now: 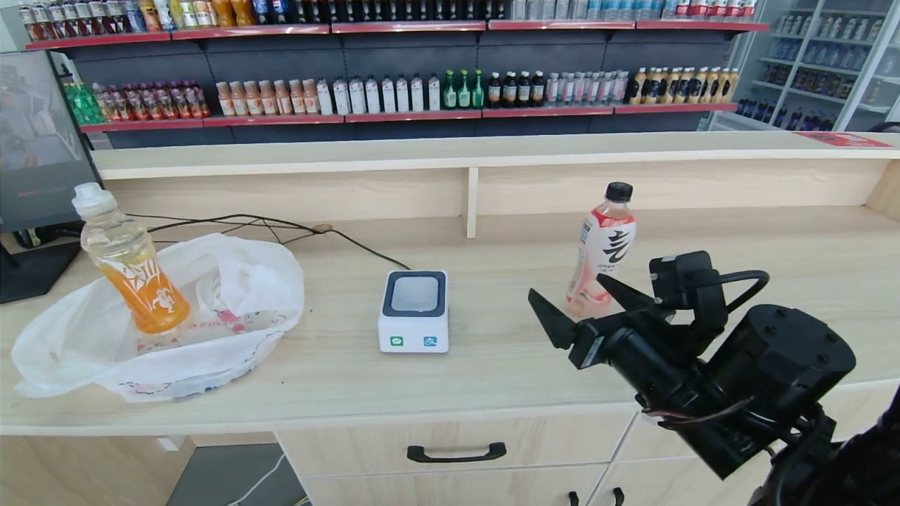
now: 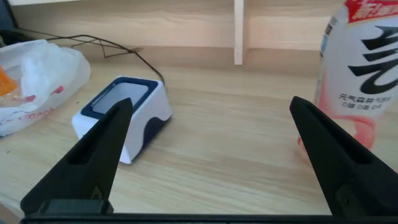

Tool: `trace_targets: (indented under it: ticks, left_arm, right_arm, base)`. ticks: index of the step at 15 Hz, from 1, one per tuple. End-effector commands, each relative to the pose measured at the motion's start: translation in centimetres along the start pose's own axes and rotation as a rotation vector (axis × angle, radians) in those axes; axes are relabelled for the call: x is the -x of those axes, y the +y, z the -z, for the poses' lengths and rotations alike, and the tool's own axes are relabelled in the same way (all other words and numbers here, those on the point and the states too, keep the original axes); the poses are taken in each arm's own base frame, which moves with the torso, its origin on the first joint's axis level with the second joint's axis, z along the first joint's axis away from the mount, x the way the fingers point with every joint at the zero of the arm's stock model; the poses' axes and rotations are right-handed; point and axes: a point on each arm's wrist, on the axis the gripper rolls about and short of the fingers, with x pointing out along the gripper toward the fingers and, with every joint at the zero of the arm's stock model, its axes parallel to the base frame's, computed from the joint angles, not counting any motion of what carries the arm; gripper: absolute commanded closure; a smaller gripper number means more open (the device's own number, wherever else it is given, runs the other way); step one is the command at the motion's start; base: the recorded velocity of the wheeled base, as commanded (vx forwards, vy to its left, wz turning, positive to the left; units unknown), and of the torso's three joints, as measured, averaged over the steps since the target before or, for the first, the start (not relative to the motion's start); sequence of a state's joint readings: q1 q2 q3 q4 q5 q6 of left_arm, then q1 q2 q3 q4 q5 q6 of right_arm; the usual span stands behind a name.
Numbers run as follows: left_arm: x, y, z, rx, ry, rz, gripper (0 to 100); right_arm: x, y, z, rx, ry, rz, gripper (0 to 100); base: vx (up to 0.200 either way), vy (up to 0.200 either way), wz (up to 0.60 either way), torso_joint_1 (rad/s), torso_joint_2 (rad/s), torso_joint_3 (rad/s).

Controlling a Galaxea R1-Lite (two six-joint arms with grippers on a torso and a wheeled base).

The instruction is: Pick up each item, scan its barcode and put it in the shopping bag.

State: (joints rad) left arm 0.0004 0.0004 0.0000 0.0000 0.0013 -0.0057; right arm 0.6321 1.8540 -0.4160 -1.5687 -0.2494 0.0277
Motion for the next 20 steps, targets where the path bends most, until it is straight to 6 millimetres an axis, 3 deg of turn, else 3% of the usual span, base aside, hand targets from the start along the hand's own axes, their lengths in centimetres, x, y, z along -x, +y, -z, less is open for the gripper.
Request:
trace_targets:
  ticks: [1, 3, 7, 17, 20]
  left_arm:
    - [0.0, 0.0, 0.0, 0.0, 0.0, 0.0, 0]
    - [0.0, 0.0, 0.0, 0.0, 0.0, 0.0, 0]
    - [0.0, 0.0, 0.0, 0.002, 0.0, 0.0, 0]
    - [0.0, 0.0, 0.0, 0.002, 0.0, 0.0, 0]
    - [0.0, 0.0, 0.0, 0.002, 0.0, 0.0, 0]
  right_arm:
    - [0.7, -3.0, -0.1, 0.017, 0.012, 0.103, 0]
    - [0.9, -5.7, 0.0, 0.038, 0.026, 0.2, 0]
    - [0.8, -5.0, 0.2, 0.042, 0.03, 0.174, 0]
    - [0.7, -4.8, 0.3, 0.042, 0.031, 0.168, 0]
    - [-0.3, -3.2, 0.4, 0.033, 0.017, 0.114, 0]
  base:
    - [0.0, 0.0, 0.0, 0.0, 0.0, 0.0]
    - [0.0, 0.0, 0.0, 0.0, 0.0, 0.0]
    - [0.0, 0.0, 0.0, 0.0, 0.0, 0.0]
    - [0.0, -0.18, 0.0, 0.0, 0.0, 0.003]
    - [0.0, 0.0, 0.0, 0.0, 0.0, 0.0]
